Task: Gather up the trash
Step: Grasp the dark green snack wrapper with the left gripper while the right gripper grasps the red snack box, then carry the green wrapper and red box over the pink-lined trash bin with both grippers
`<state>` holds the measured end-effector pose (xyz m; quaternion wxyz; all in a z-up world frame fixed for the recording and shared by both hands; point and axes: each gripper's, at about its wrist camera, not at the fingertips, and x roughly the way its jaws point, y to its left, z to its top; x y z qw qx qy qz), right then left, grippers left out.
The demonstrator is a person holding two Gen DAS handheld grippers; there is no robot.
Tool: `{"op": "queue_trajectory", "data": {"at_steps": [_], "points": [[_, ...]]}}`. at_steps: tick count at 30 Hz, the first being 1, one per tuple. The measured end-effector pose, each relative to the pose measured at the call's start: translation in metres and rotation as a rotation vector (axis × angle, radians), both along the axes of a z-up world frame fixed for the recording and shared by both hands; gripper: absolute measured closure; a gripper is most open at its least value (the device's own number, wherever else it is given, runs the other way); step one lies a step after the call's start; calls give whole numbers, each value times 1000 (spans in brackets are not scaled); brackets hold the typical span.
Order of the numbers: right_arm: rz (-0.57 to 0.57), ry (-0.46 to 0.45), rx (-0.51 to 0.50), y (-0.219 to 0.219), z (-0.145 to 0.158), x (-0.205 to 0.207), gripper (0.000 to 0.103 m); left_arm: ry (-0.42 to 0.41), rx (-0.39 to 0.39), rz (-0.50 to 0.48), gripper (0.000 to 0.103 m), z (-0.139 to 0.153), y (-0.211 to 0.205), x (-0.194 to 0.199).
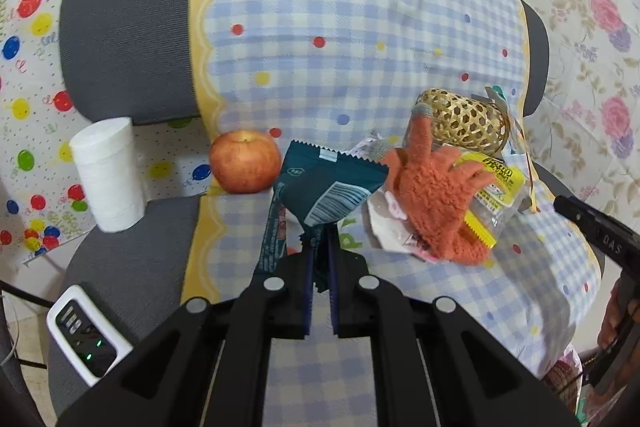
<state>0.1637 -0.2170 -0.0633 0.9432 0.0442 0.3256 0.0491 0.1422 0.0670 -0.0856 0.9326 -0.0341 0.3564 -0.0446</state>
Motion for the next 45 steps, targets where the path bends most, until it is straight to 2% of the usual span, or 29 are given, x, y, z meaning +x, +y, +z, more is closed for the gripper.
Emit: {"op": "queue_trajectory", "data": {"at_steps": [4,8,16,19,21,22,26,29,35,39,45], "points": [[-44,-21,-59,-20,5,21,61,-9,0,-21,99,4,-16,17],[-58,-17,-95,-32,1,44,55,-23,11,-50,99,8,-36,36],[-25,42,-171,-24,-23,93,58,-22,21,-82,99,9,-63,65],[-36,62,-212,-21,-31,105,66,-24,30,-91,99,9,-71,70],[-43,66,-215,-24,-33,107,80,-24,32,-94,99,9,-73,71],[-45,64,-214,-26,-32,107,83,-24,33,-96,99,9,-73,70],[-72,11,-201,-38,-18,93,96,-30,41,-107,99,15,-78,64],[-101,-14,-167,-52,-3,81,102,-47,44,-129,99,24,-89,58],[-154,-42,-42,-88,25,49,102,-95,45,-190,99,46,-115,36],[-154,-51,-25,-97,35,9,102,-107,52,-239,99,49,-135,15],[-182,-51,0,-116,33,-56,102,-107,54,-331,99,43,-173,-18]]}}
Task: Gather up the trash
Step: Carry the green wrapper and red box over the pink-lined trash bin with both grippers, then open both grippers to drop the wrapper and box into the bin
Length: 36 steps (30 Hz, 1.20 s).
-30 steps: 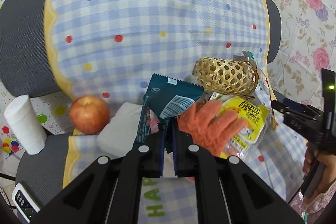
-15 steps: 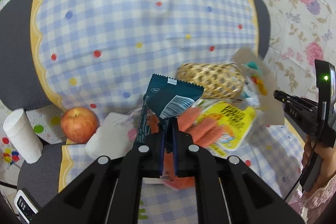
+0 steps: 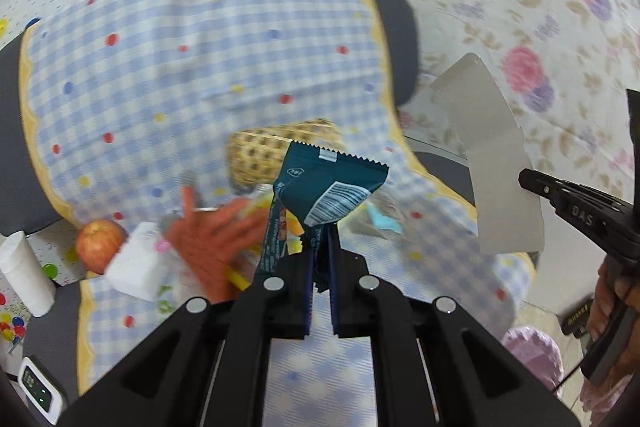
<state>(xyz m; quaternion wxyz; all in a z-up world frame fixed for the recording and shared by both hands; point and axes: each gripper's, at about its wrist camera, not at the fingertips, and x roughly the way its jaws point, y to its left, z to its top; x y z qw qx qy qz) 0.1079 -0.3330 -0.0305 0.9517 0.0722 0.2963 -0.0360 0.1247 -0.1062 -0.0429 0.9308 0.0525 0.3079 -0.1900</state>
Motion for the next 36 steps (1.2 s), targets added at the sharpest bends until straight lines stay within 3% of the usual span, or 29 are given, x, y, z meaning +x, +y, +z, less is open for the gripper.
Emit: {"op": "queue_trajectory", "data": {"at_steps": [12,22,29,36], "points": [[-110,-20,-2,-35,-2,-128,102,-22,12,-174,99,-12,-67,-70],[-255,26,-49,-64,-29,-226,102,18,-8,-390,99,-33,-129,-141],[-336,80,-30,-82,-56,-261,102,79,-29,-523,99,-61,-166,-180],[-384,148,14,-103,-89,-265,100,121,-7,-579,99,-81,-196,-190]]}}
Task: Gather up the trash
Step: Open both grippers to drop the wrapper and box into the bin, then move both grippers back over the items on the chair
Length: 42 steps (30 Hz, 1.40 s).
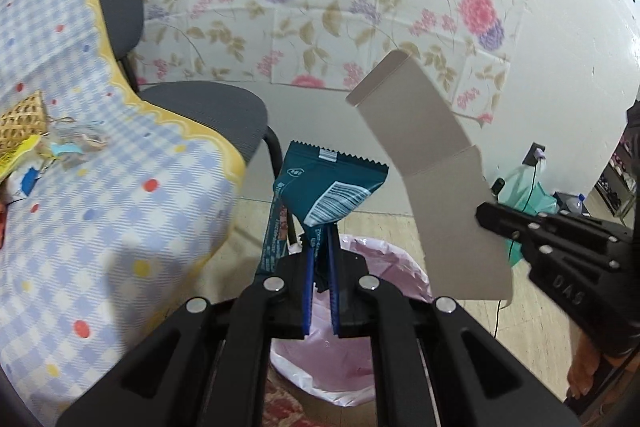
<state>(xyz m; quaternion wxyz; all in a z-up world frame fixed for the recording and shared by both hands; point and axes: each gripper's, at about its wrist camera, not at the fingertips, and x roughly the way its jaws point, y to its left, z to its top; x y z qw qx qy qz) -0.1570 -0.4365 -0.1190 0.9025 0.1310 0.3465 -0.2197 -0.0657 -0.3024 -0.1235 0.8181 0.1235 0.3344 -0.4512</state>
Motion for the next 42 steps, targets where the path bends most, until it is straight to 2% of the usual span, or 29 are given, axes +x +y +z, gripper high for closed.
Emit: {"op": "queue_trajectory", "data": {"at_steps": [3,4,6,7,8,11,19,24,35,42], "points": [[-9,18,29,-7,-14,3,97,13,27,-8,98,-8,-12,2],[-9,25,35,-9,-18,5,97,18,32,-6,95,-9,-14,3],[-13,31,47,-12,-24,6,94,40,43,-6,80,-13,-18,5],[-16,30,51,-12,-25,5,91,45,44,0,68,-14,-18,6],[-15,28,52,-12,-25,5,87,46,44,4,61,-15,-18,7],[-14,10,42,-12,-19,5,83,44,35,18,59,-12,-13,11],[30,-54,16,0,7,15,82,22,5,75,59,4,9,27],[85,-88,-7,17,22,33,82,-15,-17,147,58,22,37,39],[284,-165,-46,82,59,101,82,-83,-58,393,53,57,126,86],[381,-161,-57,116,66,152,73,-88,-48,545,47,59,185,122]]}}
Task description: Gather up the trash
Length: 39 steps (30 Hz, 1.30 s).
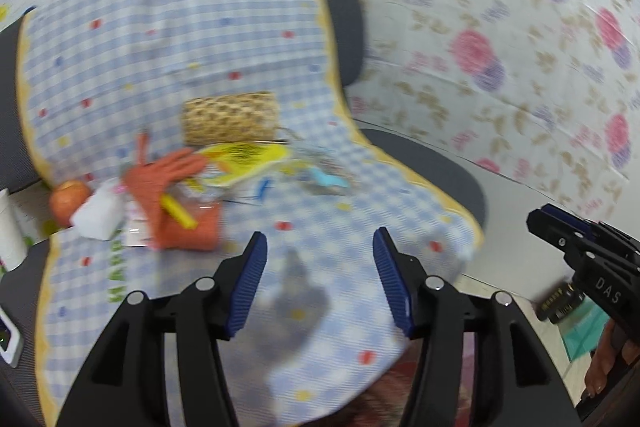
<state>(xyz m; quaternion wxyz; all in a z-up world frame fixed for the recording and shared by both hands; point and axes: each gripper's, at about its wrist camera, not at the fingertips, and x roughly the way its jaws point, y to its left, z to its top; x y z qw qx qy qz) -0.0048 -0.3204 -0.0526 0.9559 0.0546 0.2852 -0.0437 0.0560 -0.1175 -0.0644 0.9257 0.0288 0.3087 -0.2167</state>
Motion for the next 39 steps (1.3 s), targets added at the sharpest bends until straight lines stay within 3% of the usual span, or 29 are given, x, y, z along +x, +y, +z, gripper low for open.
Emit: {"op": "queue_trajectory", "data": {"at_steps": [6,13,16,19,21,27,29,31,33,36,39], "points": [[60,27,-25,25,-6,48,61,12,-3,131,46,-2,47,35],[122,100,-37,51,-34,119,51,37,22,218,43,-16,73,75],[142,140,-58,60,-51,151,46,56,27,237,43,-24,80,91],[145,173,-91,66,-64,176,38,63,47,241,36,-29,80,106],[137,195,-110,67,-71,192,29,62,50,246,36,-30,80,114],[130,232,-215,73,-78,221,28,55,55,214,35,-32,76,123],[119,232,-231,71,-76,225,30,58,50,206,35,-32,76,124],[109,229,-247,69,-72,227,41,64,51,211,35,-34,76,126],[97,226,-253,66,-69,227,63,72,45,221,35,-34,79,128],[74,202,-242,60,-60,221,83,73,31,242,35,-32,86,127],[43,151,-204,53,-48,212,94,78,21,248,35,-31,92,125]]}}
